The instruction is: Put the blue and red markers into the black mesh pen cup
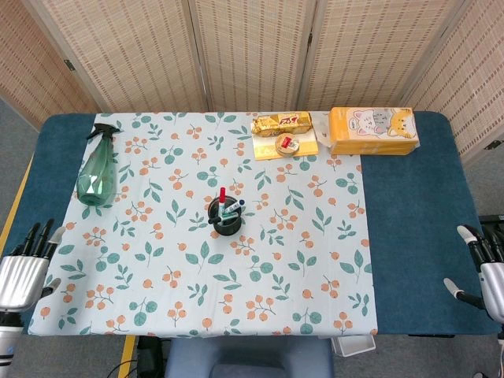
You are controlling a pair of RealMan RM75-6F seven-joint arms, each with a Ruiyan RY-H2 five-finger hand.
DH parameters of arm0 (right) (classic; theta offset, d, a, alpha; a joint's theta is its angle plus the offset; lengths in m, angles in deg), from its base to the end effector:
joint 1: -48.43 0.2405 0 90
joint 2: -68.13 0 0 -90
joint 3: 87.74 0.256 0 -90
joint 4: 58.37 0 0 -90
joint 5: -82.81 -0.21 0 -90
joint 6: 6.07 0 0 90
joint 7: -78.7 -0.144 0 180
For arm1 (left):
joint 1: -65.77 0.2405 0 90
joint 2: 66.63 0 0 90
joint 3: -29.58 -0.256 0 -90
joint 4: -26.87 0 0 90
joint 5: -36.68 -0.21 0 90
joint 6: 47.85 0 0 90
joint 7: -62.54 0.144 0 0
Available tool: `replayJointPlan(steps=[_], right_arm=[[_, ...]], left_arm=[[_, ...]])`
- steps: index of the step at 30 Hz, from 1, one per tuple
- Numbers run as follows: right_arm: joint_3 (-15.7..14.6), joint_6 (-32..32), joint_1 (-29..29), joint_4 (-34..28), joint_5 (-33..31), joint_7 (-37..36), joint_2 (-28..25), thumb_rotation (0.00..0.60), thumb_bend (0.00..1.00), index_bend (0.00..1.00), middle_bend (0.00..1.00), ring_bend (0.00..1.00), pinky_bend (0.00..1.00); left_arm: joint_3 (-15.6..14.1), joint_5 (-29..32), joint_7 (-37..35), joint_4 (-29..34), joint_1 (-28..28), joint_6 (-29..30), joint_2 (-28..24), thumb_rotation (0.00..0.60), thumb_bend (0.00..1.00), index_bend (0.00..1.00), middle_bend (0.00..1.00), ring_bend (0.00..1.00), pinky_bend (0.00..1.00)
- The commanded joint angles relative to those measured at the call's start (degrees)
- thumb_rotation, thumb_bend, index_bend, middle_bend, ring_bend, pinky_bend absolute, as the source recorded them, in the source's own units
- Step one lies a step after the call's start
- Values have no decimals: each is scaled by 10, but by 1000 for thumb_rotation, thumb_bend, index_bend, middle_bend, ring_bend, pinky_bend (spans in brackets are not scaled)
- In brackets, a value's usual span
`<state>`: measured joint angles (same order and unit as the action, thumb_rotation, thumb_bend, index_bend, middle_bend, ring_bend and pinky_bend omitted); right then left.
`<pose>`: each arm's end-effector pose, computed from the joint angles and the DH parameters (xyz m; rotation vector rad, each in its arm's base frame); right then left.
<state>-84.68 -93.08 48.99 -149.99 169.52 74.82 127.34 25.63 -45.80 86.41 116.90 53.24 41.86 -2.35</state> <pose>-0.3275 -0.1582 0.1925 1.3398 -0.8889 0.8607 -0.3071 0.1993 0.1615 -1.5324 -0.5015 -0.5994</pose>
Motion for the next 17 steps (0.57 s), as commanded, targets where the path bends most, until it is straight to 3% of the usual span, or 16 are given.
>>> replayJointPlan(steps=[1,4,9,17], right_arm=[[4,18,9,-5,-15,19,7,600,194,64,97,32,0],[8,27,14,-11,-26,34,11,600,195,64,102,32,0],[15,24,15,-11,-36,39,14,600,195,64,103,32,0],[14,18,10,-7,-38,32,11,600,196,64,103,32,0]], left_arm=[[6,-22,-70,-145,78,95,73,600,123,0,0,19,415],[-1,-40,-101,-170,82,89,73,600,122,0,0,14,397],[-1,-77,-95,-172,78,95,77,600,123,0,0,14,383],[11,-76,-82,-156,76,70,80,600,123,0,0,14,361]])
